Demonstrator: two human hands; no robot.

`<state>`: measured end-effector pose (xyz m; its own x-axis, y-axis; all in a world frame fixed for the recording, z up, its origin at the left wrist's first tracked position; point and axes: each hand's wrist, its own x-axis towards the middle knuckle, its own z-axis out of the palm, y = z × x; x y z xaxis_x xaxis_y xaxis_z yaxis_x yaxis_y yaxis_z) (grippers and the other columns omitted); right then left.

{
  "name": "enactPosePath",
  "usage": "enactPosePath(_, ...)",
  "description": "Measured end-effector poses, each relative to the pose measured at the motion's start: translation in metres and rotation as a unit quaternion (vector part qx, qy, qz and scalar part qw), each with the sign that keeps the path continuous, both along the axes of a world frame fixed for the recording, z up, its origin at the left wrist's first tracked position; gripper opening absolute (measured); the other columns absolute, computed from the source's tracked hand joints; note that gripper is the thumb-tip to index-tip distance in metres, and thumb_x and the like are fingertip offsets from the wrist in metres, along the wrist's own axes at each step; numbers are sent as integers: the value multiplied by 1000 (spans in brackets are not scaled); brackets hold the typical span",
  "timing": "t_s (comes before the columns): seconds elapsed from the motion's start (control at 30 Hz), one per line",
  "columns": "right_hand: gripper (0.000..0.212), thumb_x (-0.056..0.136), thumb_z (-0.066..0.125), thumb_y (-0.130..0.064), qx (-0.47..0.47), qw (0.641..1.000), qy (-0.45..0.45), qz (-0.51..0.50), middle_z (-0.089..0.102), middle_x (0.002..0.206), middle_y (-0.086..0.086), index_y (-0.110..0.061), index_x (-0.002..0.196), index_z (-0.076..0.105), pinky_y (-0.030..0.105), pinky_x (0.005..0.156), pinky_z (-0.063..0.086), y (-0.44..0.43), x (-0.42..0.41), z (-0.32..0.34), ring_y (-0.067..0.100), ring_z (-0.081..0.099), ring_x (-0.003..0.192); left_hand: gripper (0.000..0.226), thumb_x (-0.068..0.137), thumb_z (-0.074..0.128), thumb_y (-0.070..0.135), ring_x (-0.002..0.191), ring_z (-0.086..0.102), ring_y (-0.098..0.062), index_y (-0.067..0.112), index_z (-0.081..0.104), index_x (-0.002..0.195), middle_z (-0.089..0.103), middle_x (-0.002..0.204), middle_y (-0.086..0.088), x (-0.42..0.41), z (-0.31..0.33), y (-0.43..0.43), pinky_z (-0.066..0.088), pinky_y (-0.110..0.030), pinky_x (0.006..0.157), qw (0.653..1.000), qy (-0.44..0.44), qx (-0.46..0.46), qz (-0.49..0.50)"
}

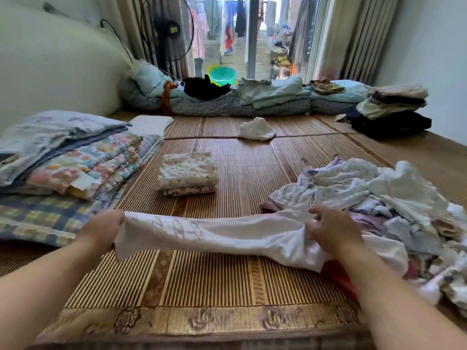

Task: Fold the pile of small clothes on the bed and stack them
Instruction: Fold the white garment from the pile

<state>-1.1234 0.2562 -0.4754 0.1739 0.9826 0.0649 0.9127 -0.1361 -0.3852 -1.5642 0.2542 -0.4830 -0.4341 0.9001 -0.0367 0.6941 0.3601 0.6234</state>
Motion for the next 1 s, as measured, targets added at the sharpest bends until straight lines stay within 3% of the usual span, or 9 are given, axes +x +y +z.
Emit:
enactPosePath(0.1,40,88,56,-33,9,1000,-17,15,62,126,5,-21,125,61,31,95,40,7,-9,-4,23,53,120,28,100,36,13,115,52,-32,2,60,110,55,124,-20,-10,-3,-11,40,-36,87,988,142,-49,19)
enactPosePath(0.23,41,88,55,-39,13,999,-28,16,61,126,8,-20,124,61,33,96,39,19,-8,-14,25,51,121,19,95,47,22,89,55,-31,10,61,91,64,107,-22,12,-5,-10,39,-36,71,991,132,-14,-15)
enactPosePath(0.37,42,85,50,-54,-38,998,-43,-7,63,120,8,-25,112,64,38,90,44,30,-3,-24,30,56,113,35,93,54,31,98,57,-11,21,55,127,61,121,3,87,-9,4,49,-25,74,970,142,-15,-195)
enactPosePath(0.47,39,82,53,-54,-94,995,-25,9,65,113,7,-25,108,60,39,87,49,38,3,-35,29,59,106,45,90,56,34,129,43,-10,29,49,135,48,141,9,157,-10,16,40,-36,107,932,175,-2,-319)
enactPosePath(0.6,33,70,63,-47,-134,988,-59,45,65,107,5,-23,91,54,39,84,51,44,8,-48,27,60,101,53,92,55,31,137,36,-16,33,39,143,37,151,7,241,-12,40,33,-39,112,874,196,-14,-444)
enactPosePath(0.7,20,69,65,-39,-118,991,-26,58,68,88,1,-20,78,62,34,77,51,48,16,-49,23,63,89,60,94,50,24,143,23,-24,36,26,148,28,156,2,288,-20,71,26,-48,115,831,242,-19,-500)
enactPosePath(0.8,11,72,64,-28,-110,991,13,78,70,82,-3,-21,78,69,28,71,48,45,26,-41,17,64,85,74,89,60,36,145,11,-36,48,16,148,13,161,-1,319,-23,96,21,-59,114,787,324,-73,-520)
enactPosePath(0.87,4,74,66,-24,-103,989,59,91,67,73,-4,-21,75,69,25,63,42,41,30,-27,14,61,75,74,82,67,40,145,7,-37,51,28,143,10,161,2,328,-17,103,18,-62,112,745,364,-96,-550)
enactPosePath(1.0,14,69,69,-23,-106,968,202,105,53,62,-5,-19,62,57,30,61,37,35,33,-6,12,47,63,52,78,68,41,139,20,-28,40,55,129,36,149,8,326,5,106,24,-54,111,688,398,-46,-605)
